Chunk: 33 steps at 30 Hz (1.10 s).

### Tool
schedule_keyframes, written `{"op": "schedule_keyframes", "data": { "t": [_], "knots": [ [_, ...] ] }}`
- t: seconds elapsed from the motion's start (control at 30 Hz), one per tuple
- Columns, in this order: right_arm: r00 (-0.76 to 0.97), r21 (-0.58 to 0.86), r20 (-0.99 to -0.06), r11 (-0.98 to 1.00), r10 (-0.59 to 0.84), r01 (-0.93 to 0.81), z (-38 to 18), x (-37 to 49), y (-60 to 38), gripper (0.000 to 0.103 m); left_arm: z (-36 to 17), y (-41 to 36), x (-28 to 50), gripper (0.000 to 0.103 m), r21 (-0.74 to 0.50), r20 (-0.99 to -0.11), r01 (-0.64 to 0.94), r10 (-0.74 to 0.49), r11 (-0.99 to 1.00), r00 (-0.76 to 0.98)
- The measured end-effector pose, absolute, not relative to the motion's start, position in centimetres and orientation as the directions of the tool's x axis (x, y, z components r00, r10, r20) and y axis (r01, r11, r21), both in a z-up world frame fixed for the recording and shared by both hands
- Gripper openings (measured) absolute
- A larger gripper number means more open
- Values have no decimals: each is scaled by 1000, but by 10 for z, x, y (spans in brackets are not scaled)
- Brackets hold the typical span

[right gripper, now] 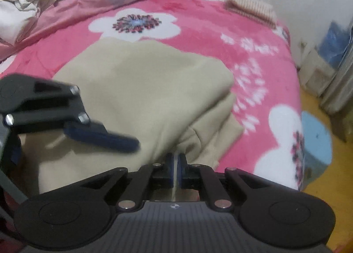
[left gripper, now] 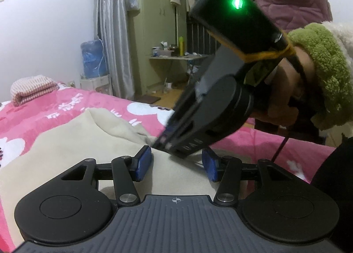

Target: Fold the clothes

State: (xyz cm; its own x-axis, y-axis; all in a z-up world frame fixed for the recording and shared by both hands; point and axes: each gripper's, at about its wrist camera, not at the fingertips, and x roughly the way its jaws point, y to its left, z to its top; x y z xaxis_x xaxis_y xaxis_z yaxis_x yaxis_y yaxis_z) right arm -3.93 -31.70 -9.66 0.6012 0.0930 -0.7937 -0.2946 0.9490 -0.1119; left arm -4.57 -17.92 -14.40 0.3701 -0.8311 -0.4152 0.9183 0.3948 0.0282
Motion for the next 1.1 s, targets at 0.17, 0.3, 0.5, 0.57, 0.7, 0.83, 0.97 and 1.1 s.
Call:
{"op": "schedule_keyframes", "data": {
  "t": [0.17,0.3,0.5,0.57,0.7,0.83,0.97,1.1],
  "knots": [
    [630,160,-747,977,212,-140,-106,-41,-357,4,-149,-186,-43,51,31,-437,921,-824,387,361],
    [731,386,-636,922,248,23,-81,-58,-405,5,-149,-186,-42,51,34,-440,924,-824,381,356],
    [709,340,-626,932,325,-128,-65,-42,-379,5,-149,-188,-43,52,44,-441,922,-820,386,364],
    [627,251,-722,956,291,-155,-95,-25,-361,2,-147,-187,-42,52,41,-453,921,-814,387,363],
    [631,347,-704,933,325,-94,-100,-23,-373,1,-132,-170,-37,57,-4,-468,922,-816,387,341],
    [658,324,-701,945,276,-51,-72,-44,-370,3,-110,-142,-37,58,-36,-474,923,-820,384,322],
    [645,291,-717,954,264,-67,-63,-66,-353,3,-97,-125,-36,58,-47,-532,889,-765,455,363],
    [570,180,-803,982,175,-48,-96,-67,-334,3,-108,-127,-23,57,-67,-623,825,-669,561,405]
  ]
}}
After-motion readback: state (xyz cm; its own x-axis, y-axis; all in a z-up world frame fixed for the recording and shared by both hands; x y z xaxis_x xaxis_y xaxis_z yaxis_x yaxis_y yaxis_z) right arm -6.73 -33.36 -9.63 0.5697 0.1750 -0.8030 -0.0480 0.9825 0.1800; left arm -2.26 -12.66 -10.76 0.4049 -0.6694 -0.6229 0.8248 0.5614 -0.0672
